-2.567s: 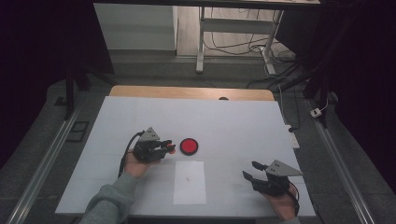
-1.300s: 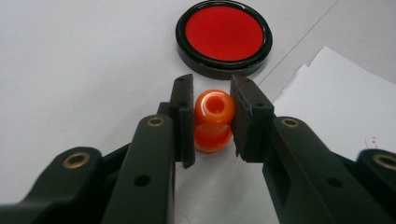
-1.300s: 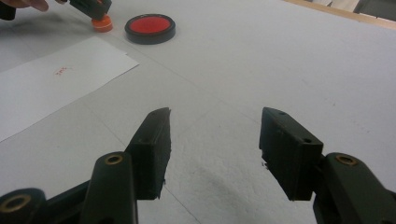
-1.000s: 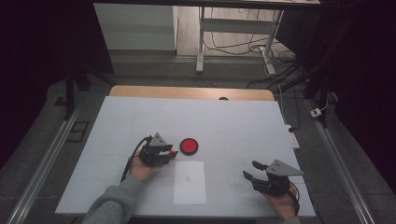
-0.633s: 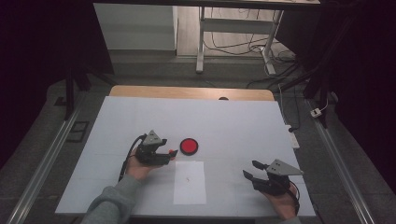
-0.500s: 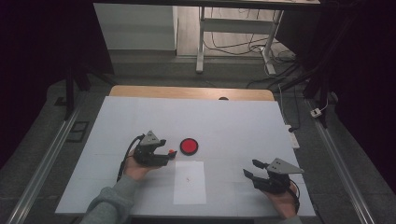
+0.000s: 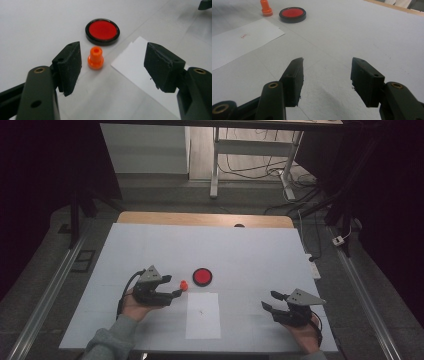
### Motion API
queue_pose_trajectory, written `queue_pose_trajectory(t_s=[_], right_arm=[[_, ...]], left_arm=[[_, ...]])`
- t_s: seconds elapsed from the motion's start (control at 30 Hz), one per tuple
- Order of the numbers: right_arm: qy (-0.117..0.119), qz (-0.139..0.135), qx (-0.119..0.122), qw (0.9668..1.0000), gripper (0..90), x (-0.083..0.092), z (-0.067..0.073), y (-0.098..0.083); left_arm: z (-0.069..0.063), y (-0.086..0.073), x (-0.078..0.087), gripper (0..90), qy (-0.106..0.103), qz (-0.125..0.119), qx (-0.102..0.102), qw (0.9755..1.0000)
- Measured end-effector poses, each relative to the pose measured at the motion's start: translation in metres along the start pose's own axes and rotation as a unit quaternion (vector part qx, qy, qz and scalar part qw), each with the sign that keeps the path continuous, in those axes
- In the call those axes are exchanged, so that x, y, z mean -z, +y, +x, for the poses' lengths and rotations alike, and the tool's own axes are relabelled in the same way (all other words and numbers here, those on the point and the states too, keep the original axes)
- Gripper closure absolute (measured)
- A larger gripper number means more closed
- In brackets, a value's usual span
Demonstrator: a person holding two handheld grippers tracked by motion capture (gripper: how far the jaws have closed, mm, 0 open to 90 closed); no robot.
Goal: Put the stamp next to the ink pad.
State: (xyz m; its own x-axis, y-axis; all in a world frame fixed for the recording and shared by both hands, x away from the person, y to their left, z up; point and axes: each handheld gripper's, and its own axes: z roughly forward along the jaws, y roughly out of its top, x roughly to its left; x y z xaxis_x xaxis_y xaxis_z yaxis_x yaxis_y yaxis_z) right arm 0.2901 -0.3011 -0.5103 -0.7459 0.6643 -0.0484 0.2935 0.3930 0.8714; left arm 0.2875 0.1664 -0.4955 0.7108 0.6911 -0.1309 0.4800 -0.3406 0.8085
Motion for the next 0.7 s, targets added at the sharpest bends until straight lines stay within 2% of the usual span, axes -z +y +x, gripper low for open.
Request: queue_pose_trajectory(t_s=[0.23,0.4,0.57,0.7], right_arm=[[0.002,0.003,0.007,1.0000,43.5,0.000,0.001,-0.001],[-0.002,0.007,0.016,0.9999,43.6,0.001,0.002,-0.001],[-0.004,0.006,0.018,0.9998,43.7,0.003,0.001,-0.002],[-0.009,0.007,0.016,0.9998,43.7,0.003,-0.001,-0.004]], left_arm=[[-0.004,-0.026,0.030,29.2,0.014,-0.004,0.007,0.9999],[-0.003,-0.043,0.047,29.2,0.020,-0.006,0.003,0.9998],[0.003,-0.055,0.051,29.2,0.020,0.001,0.006,0.9998],[0.004,-0.056,0.050,29.3,0.018,0.004,0.007,0.9998]])
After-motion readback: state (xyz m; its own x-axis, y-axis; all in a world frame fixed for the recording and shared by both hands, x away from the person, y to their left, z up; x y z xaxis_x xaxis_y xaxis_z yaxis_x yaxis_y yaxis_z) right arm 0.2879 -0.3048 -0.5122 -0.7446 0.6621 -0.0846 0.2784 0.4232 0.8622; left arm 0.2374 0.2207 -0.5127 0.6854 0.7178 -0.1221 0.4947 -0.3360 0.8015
